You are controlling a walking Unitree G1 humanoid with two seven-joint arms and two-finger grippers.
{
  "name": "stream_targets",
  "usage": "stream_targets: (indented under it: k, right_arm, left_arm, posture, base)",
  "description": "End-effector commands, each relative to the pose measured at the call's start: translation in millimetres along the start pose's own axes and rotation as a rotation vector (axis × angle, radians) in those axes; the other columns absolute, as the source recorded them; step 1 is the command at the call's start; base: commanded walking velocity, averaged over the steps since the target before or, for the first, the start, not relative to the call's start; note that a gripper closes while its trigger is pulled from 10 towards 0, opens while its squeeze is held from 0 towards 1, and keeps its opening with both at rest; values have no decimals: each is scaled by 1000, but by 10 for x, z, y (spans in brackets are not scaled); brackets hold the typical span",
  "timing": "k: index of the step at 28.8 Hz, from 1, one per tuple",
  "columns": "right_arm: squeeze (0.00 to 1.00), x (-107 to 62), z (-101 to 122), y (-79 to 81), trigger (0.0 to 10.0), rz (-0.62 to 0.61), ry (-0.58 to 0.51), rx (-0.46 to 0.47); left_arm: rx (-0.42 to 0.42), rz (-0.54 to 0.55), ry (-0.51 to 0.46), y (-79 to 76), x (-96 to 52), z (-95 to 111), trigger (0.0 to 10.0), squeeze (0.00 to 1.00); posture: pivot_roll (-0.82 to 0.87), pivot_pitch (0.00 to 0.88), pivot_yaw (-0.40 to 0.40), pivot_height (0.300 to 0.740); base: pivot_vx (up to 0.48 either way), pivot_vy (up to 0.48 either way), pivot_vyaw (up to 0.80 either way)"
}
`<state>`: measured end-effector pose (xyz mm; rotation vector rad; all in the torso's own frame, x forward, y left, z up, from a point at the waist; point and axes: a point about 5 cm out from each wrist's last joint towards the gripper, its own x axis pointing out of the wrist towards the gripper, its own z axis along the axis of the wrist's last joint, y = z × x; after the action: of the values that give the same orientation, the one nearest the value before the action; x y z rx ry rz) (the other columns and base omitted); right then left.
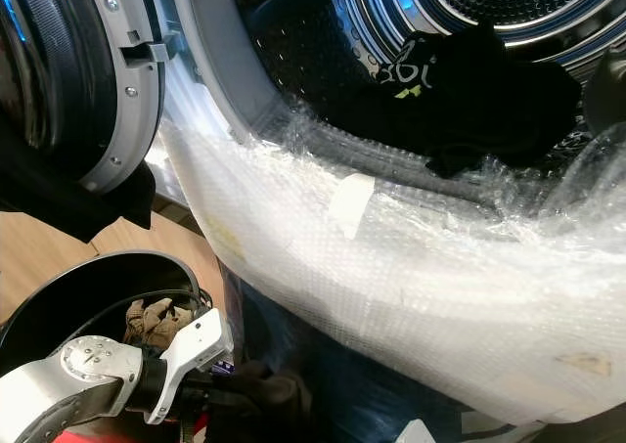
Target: Clothes washing
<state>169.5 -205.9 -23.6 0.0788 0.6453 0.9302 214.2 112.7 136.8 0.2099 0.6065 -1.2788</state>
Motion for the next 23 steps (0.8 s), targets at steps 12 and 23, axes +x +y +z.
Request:
stream_targets:
  k: [12,23]
  right_arm:
    - [1000,-139,282,407,10000,236,-46,-19]
    - [1000,194,472,377,10000,81,-118,58]
  left_arm:
    - [78,12,-65,-5,300,226,0,0]
    - [116,-33,-174,-66,584,554,0,0]
  posture:
    - [-42,15,-9,740]
    - [-49,23,-19,740]
  base:
    - [0,0,0]
    - [0,0,0]
